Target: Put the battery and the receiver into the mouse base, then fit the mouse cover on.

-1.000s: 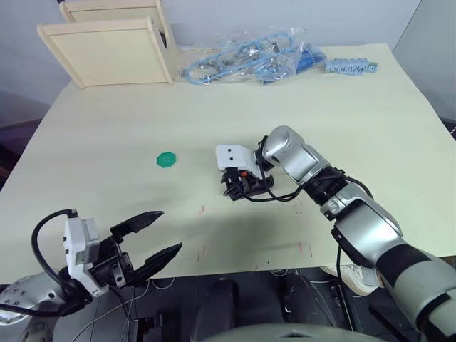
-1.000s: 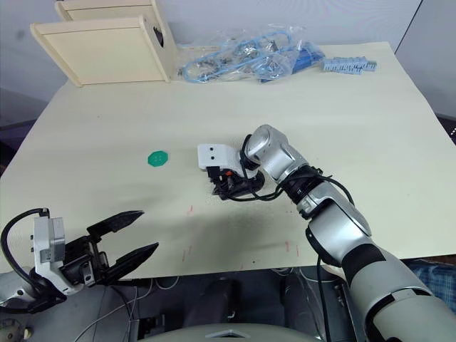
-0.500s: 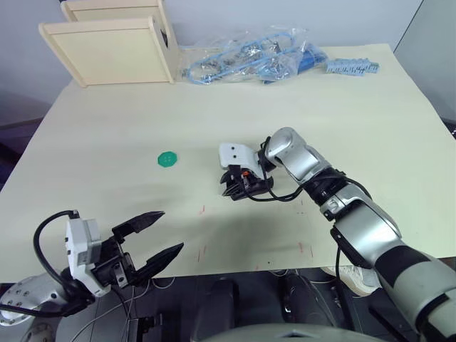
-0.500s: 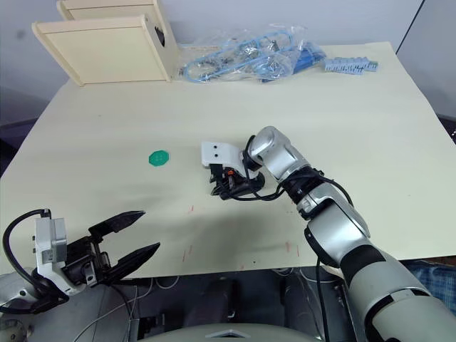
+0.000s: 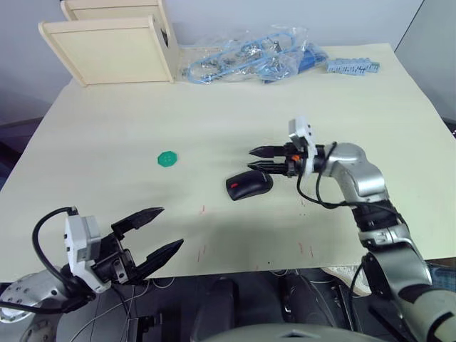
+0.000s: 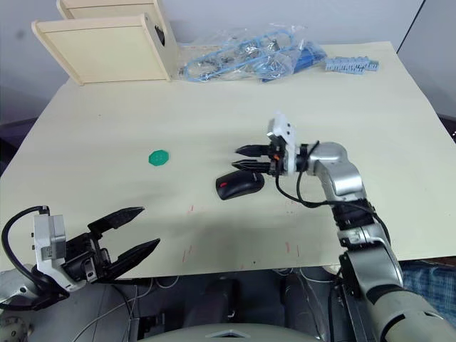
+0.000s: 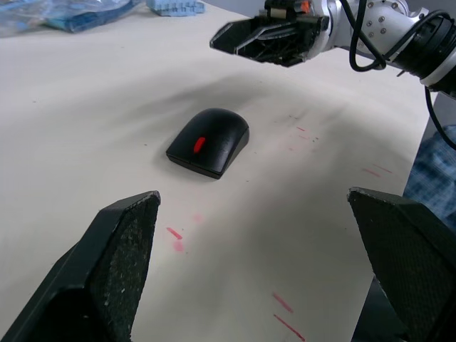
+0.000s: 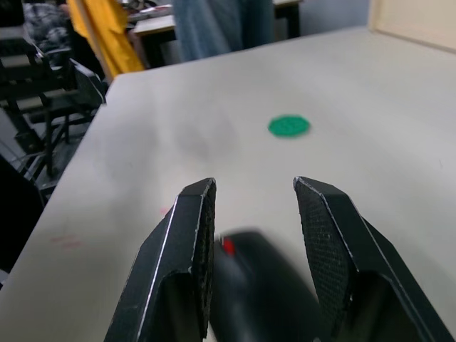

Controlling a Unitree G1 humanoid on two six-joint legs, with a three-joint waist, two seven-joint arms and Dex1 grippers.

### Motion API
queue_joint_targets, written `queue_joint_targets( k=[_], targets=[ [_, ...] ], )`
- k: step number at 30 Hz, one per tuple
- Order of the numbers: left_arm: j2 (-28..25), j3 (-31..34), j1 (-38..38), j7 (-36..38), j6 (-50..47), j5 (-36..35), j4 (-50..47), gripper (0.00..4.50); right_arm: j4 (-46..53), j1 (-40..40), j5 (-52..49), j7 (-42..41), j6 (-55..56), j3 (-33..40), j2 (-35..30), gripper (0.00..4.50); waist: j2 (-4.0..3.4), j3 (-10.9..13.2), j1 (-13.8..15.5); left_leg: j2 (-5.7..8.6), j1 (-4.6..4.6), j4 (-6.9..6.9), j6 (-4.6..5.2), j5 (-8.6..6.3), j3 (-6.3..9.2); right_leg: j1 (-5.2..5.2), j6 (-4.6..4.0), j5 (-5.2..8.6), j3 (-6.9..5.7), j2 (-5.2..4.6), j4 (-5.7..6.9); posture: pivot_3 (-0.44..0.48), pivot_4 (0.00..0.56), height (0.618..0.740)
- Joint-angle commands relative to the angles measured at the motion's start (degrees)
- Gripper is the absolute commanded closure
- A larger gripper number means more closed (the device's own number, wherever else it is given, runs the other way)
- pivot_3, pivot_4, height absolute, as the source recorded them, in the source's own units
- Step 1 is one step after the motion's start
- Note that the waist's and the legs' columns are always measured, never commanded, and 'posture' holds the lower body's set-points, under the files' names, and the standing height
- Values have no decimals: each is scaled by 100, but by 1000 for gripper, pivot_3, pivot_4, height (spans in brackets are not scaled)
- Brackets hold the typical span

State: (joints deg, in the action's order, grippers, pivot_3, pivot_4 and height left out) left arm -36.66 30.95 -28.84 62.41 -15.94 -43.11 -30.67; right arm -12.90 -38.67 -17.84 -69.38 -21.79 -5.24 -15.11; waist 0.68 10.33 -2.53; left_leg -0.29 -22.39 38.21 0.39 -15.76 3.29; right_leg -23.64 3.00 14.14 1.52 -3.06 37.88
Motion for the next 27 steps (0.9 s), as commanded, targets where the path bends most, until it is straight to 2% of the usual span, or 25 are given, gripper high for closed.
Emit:
queue_joint_targets(
  k=[1, 9, 20, 24, 27],
  targets=[
    [-44, 63, 16, 36, 11, -141, -15, 0, 376, 233, -216, 405, 55, 166, 191, 2668, 0, 0, -1, 0, 0, 0, 0, 0, 0, 0, 0, 0, 0, 1, 0, 0, 150, 740],
    [-76, 82, 57, 28, -22, -164, -52, 0, 172, 984, -119, 1149, 754, 134, 734, 2668, 2, -1, 18, -1, -2, 2, 0, 0, 4, 1, 0, 0, 0, 6, 1, 0, 150, 740],
    [-72, 112, 36, -1, 10, -146, -41, 0, -1024, 1258, 387, 1670, 1441, -129, 796, 2668, 4, -4, 10, 0, 0, 4, -2, 1, 2, 2, 0, 0, 1, 7, 3, 0, 150, 740],
    [-71, 100, 50, -7, 15, -137, -25, 0, -1510, 1431, 689, 1668, 1558, -493, 780, 2668, 15, -29, -5, -4, 67, -12, -1, 0, -15, 52, -4, 3, 13, 13, -1, 0, 150, 740],
    [-70, 91, 67, -16, 19, -127, -12, 0, -1670, 1489, 653, 1661, 1693, -531, 858, 2668, 31, -69, -18, -13, 79, -21, -1, 0, -24, 54, -13, 9, 20, 23, 0, 0, 150, 740]
  ],
)
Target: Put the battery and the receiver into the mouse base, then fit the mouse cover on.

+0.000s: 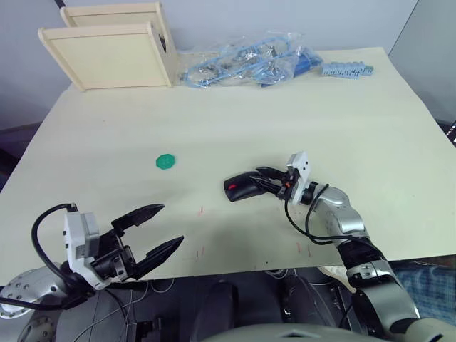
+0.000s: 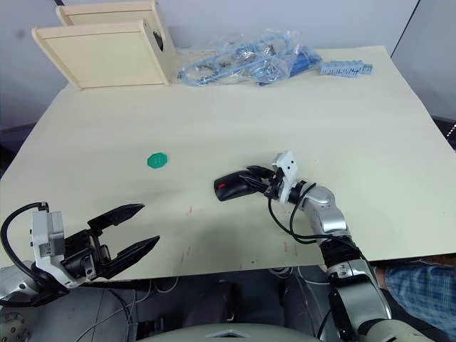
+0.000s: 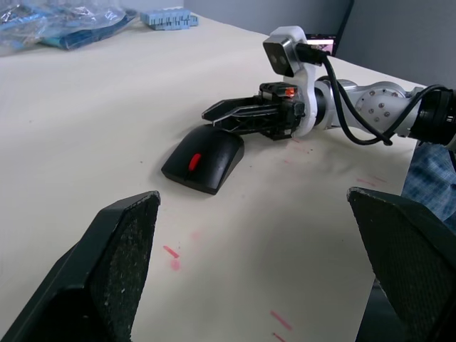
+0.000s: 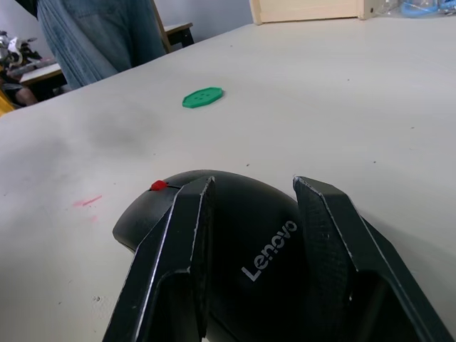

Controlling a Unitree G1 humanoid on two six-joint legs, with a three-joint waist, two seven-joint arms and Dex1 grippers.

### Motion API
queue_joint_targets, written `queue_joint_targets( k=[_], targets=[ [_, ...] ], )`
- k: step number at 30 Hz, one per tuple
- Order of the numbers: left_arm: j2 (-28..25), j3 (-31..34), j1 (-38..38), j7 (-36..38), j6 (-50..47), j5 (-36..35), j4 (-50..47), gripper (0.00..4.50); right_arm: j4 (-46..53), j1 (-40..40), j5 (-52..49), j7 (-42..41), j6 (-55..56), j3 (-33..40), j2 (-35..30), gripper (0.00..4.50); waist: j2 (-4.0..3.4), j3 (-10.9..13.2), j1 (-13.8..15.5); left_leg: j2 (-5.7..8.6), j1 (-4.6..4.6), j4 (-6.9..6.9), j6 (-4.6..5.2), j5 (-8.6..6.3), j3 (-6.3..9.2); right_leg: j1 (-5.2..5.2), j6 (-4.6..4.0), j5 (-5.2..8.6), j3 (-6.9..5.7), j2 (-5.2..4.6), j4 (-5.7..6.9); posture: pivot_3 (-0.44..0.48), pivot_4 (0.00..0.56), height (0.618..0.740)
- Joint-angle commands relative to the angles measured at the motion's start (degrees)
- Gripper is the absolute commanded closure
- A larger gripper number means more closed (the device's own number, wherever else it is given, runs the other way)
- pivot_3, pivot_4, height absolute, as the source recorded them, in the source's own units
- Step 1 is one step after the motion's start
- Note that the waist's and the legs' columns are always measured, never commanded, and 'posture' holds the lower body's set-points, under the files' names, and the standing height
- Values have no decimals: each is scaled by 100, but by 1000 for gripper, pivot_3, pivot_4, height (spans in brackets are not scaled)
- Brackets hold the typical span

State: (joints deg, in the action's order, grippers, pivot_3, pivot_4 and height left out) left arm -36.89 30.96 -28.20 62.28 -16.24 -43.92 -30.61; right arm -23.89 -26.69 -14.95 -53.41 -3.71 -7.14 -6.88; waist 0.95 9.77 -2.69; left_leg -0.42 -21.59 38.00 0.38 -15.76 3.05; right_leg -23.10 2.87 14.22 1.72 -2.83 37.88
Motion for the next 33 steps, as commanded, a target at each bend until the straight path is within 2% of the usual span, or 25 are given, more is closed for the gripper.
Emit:
queue_joint_targets(
  k=[1, 5, 12, 16, 18, 22, 23, 24, 33],
  targets=[
    [-46, 88, 9, -10, 53, -40, -19, 0, -556, 288, 271, 21, -40, -268, 60, 2668, 6, -27, -7, -2, 2, -1, 0, 0, 0, 0, -2, 1, 0, 2, 0, 0, 150, 740],
    [-25, 95, -3, -20, 65, -34, -8, 0, 11, 197, -412, -191, 11, 250, 57, 2668, -2, -29, 6, -8, 4, -4, 0, 0, 1, 0, -7, 4, 2, 8, 2, 0, 150, 740],
    [178, 167, 43, -454, -79, -205, 47, 0, 1578, 419, -1296, -18, -885, 886, -454, 2668, -22, -12, 48, -1, -22, -3, 0, 0, 11, -15, -5, 3, -2, 0, 0, 0, 150, 740],
    [271, 185, 48, -779, -238, -279, 106, 0, 2057, 643, -1393, -191, -1284, 916, -969, 2668, -21, -12, 46, -2, -23, -3, 0, 0, 21, -14, -6, 3, -9, 3, 1, 0, 150, 740],
    [351, 165, 30, -1024, -328, -209, 173, 0, 2307, 991, -1429, -333, -1211, 1234, -1461, 2668, -28, -8, 77, -1, -24, -3, 0, 0, 20, -14, -6, 4, -9, 3, 0, 0, 150, 740],
    [408, 125, -6, -1280, -428, -64, 298, 0, 2483, 1784, -1475, -841, -824, 1822, -2416, 886, -30, -1, 160, 10, -36, 0, 1, 0, 20, -13, 1, 5, -13, -10, -11, 0, 150, 740],
    [408, 115, -44, -1277, -431, -45, 314, 0, 2480, 1964, -1474, -944, -722, 1942, -2590, 324, -27, 1, 166, 11, -35, 0, 1, 0, 16, -13, 1, 5, -12, -10, -12, 0, 150, 740],
    [409, 105, -81, -1279, -428, -16, 333, 0, 2477, 2122, -1458, -1038, -622, 2031, -2731, 104, -26, 1, 166, 10, -35, 1, 1, 0, 12, -12, 1, 5, -12, -10, -12, 0, 150, 740],
    [568, 176, -428, -1315, -319, 237, 464, 0, 2523, 3296, -1552, -1328, -202, 2749, -3229, 104, -23, 3, 162, -3, -23, 1, 1, 0, -26, -6, -2, 8, -4, 3, -14, 0, 150, 740]
  ],
)
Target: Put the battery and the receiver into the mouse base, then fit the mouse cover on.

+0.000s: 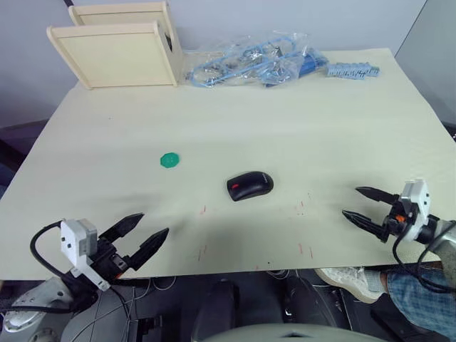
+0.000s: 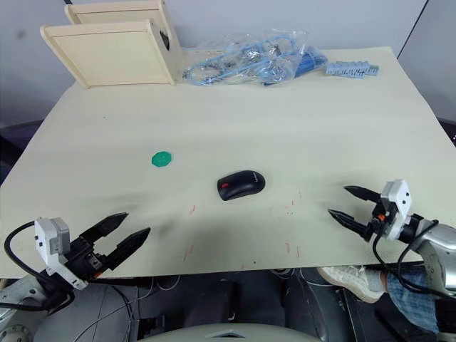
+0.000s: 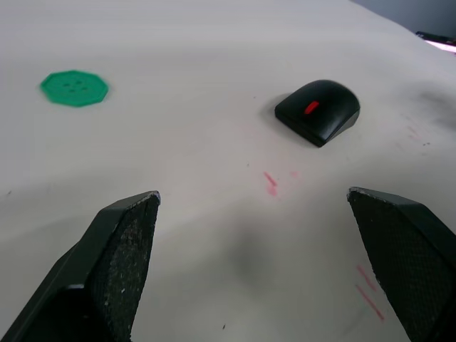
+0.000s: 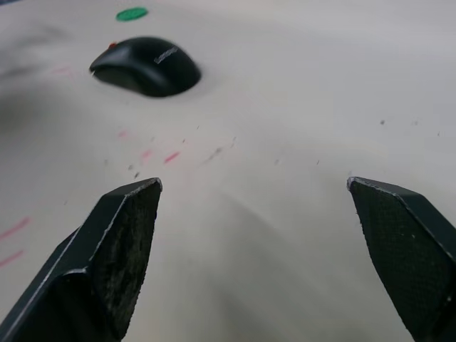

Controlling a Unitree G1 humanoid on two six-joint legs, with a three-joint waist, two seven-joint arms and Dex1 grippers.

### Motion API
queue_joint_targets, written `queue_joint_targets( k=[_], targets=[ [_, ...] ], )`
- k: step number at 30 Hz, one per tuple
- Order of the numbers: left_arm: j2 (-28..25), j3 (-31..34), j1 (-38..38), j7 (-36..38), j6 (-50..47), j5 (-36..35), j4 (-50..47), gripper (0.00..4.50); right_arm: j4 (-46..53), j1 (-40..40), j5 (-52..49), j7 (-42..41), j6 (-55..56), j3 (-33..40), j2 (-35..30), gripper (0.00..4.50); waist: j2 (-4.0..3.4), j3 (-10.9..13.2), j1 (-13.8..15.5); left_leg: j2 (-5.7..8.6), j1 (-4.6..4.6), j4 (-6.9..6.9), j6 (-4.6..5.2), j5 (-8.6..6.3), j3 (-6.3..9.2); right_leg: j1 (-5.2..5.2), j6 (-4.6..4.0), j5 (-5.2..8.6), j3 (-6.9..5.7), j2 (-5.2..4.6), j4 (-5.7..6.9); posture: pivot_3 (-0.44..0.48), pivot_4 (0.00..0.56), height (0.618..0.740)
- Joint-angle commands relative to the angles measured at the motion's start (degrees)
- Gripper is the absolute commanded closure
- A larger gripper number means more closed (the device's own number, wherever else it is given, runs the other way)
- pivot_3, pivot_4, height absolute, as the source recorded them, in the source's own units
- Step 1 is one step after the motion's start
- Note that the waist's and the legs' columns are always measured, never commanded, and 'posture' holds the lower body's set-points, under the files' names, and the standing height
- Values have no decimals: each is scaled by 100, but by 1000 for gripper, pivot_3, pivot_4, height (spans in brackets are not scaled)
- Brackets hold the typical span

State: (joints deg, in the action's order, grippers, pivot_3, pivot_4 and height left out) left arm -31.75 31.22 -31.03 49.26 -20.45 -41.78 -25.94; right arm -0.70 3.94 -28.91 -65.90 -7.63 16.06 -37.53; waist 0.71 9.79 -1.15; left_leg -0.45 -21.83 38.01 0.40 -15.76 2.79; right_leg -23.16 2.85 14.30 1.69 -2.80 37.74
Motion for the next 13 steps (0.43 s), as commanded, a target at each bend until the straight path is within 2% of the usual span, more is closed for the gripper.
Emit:
queue_joint_targets(
  k=[1, 6, 13],
  targets=[
    [85, 174, -198, -27, 107, 22, 26, 0, 174, 398, -184, -105, 234, 577, -203, 104, 1, 0, 17, 0, -2, 0, 0, 0, -1, 0, -1, 0, 1, 0, -2, 0, 150, 740],
    [149, 197, -301, -78, 114, 21, 63, 0, 192, 816, -249, -168, 355, 893, -260, 104, 6, 2, 33, 0, -2, 1, 0, 0, -2, 1, -12, 8, 2, -1, -6, 0, 150, 740],
    [153, 189, -135, -247, -2, -58, 129, 0, 300, 884, -259, -73, 394, 846, -161, 104, 6, 2, 26, -1, 0, 1, 0, 0, -6, 1, -11, 7, 5, 0, -4, 0, 150, 740]
  ],
)
